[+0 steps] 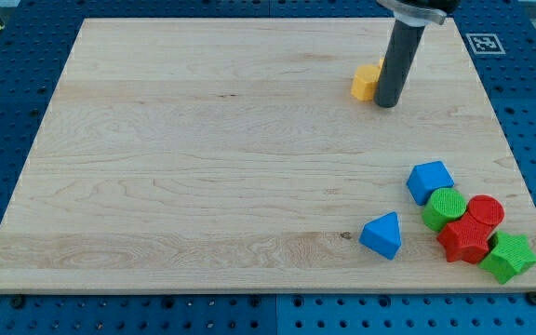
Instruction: Push the yellow heart towards the top right of the board
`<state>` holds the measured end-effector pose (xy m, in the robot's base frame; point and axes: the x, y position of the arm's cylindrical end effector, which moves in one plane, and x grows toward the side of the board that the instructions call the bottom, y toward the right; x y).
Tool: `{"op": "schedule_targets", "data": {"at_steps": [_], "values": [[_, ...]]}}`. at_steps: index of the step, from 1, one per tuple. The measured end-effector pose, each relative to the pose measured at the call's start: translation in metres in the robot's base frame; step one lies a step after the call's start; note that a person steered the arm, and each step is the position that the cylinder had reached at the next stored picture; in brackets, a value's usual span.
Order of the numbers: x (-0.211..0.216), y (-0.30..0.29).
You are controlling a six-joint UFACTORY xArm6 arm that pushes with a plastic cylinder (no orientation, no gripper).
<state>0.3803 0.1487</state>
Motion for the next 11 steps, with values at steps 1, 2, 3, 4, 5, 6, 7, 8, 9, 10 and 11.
{"op": "schedule_targets", "data": {"at_steps": [1,2,3,4,5,6,7,8,9,10,11], "values": [[0.019,-0.024],[0.004,-0.074],[-0.020,-0.077],[-0.032,-0.044],[-0.032,0.008],[-0.032,0.028],[-0.013,0.028],[-0.006,0.031],[-0.024,0.027],[-0.037,0.030],[-0.037,0.053]]}}
